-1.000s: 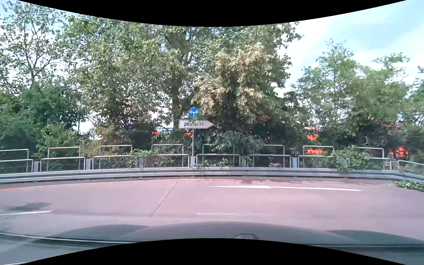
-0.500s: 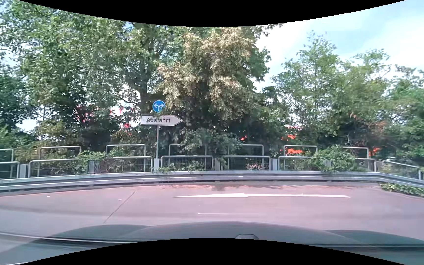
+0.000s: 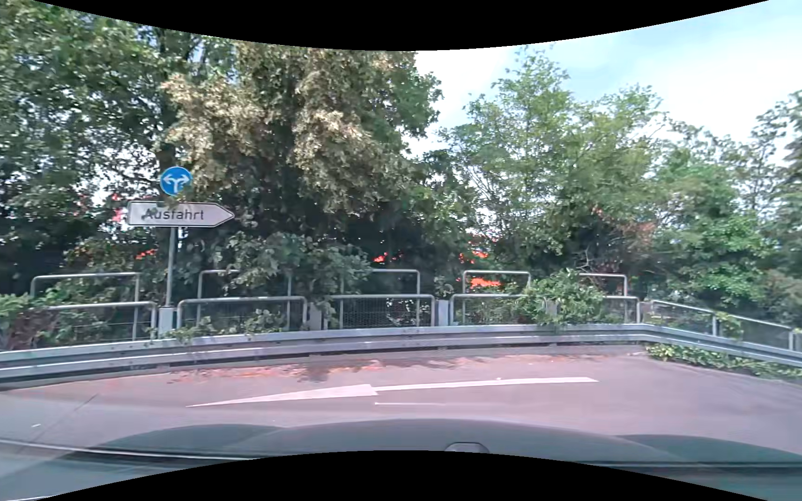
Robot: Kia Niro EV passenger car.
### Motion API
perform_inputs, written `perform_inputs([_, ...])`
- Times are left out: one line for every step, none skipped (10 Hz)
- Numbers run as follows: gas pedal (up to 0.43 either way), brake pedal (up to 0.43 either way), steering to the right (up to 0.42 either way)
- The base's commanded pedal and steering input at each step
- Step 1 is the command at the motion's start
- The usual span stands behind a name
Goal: Follow the waypoints while adhering to traffic rules and regulations
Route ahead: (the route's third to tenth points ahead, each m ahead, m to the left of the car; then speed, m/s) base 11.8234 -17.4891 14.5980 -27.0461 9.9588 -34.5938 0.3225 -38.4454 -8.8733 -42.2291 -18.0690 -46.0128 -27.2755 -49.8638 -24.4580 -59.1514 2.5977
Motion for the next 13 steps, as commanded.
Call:
perform_inputs([0.0, 0.0, 0.73])
perform_inputs([0.0, 0.0, 0.757])
perform_inputs([0.0, 0.0, 0.777])
perform_inputs([0.0, 0.0, 0.787])
perform_inputs([0.0, 0.0, 0.787])
perform_inputs([0.0, 0.0, 0.787])
perform_inputs([0.0, 0.0, 0.79])
perform_inputs([0.0, 0.0, 0.79])
perform_inputs([0.0, 0.0, 0.787])
perform_inputs([0.0, 0.0, 0.775])
perform_inputs([0.0, 0.0, 0.761])
perform_inputs([0.0, 0.0, 0.748])
perform_inputs([0.0, 0.0, 0.727])
